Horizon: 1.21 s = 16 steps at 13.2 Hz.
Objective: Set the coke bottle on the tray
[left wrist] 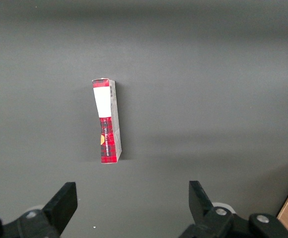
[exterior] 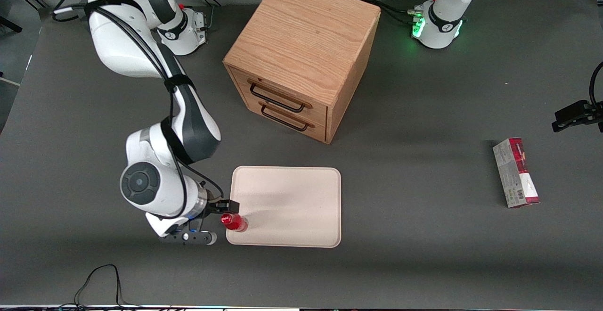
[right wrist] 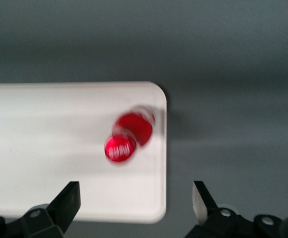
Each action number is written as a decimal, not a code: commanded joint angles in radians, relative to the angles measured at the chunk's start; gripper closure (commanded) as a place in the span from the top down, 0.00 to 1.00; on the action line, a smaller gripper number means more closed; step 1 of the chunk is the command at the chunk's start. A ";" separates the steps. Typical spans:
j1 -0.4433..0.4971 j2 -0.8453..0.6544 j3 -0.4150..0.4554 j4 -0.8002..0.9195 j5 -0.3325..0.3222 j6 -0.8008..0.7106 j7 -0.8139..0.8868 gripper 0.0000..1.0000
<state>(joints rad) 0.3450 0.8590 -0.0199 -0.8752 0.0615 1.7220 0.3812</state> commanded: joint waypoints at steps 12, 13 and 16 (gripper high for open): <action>-0.038 -0.830 -0.141 -0.861 -0.008 -0.054 -0.257 1.00; -0.035 -0.839 -0.173 -0.858 -0.008 -0.062 -0.257 1.00; -0.037 -0.867 -0.192 -0.855 -0.009 -0.088 -0.283 1.00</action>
<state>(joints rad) 0.2992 0.0196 -0.1960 -1.7093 0.0597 1.6402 0.1290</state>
